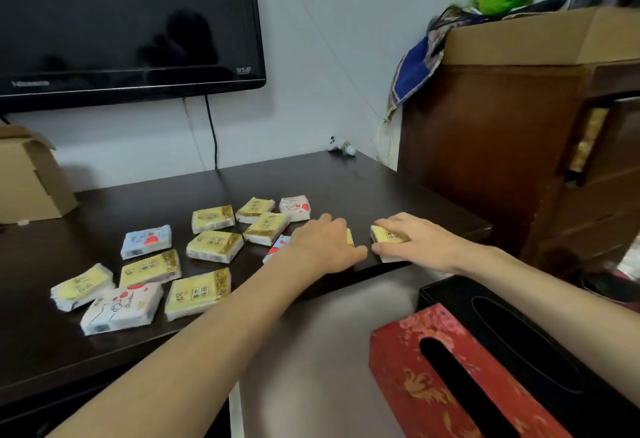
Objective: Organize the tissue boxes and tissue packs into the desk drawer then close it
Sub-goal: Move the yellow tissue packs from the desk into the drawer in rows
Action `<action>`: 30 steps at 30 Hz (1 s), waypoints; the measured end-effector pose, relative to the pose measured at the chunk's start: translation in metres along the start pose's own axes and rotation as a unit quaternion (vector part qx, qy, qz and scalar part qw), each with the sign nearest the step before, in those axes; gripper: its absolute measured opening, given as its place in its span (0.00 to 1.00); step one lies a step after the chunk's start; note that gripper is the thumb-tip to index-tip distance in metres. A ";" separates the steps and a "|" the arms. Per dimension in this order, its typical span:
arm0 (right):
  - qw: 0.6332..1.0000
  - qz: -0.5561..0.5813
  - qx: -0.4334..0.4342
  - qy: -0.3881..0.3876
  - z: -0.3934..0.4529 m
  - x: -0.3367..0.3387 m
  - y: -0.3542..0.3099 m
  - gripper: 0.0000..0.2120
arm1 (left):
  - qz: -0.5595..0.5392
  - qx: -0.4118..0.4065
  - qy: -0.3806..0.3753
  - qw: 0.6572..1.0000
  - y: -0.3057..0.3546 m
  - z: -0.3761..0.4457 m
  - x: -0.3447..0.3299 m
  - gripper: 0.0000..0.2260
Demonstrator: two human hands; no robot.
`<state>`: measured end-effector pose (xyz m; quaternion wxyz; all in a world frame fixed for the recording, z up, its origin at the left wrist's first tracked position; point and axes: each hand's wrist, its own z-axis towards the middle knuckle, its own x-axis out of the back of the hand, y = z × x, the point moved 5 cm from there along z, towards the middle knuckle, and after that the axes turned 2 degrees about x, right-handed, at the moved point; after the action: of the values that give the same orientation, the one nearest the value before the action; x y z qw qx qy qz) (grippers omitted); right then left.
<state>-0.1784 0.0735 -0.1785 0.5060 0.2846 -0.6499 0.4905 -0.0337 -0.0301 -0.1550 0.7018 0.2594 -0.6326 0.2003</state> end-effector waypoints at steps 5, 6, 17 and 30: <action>0.999 0.025 0.025 -0.030 -0.006 0.003 0.011 0.48 | 0.026 -0.009 -0.057 0.998 -0.008 -0.004 -0.006 0.33; 0.999 0.028 0.033 -0.014 -0.006 0.004 0.011 0.45 | 0.040 -0.016 -0.055 0.998 -0.008 -0.008 -0.003 0.32; 0.979 0.096 0.177 -0.019 -0.093 -0.020 -0.056 0.36 | 0.037 -0.031 -0.025 0.999 -0.041 -0.147 -0.018 0.35; 0.972 -0.149 0.149 -0.106 -0.077 -0.097 -0.086 0.39 | 0.061 -0.027 -0.049 0.997 -0.053 -0.148 -0.101 0.37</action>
<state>-0.0435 0.1019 -0.2386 0.4537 0.5005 -0.5700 0.4677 0.1027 0.0241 -0.2706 0.6633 0.2110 -0.6859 0.2123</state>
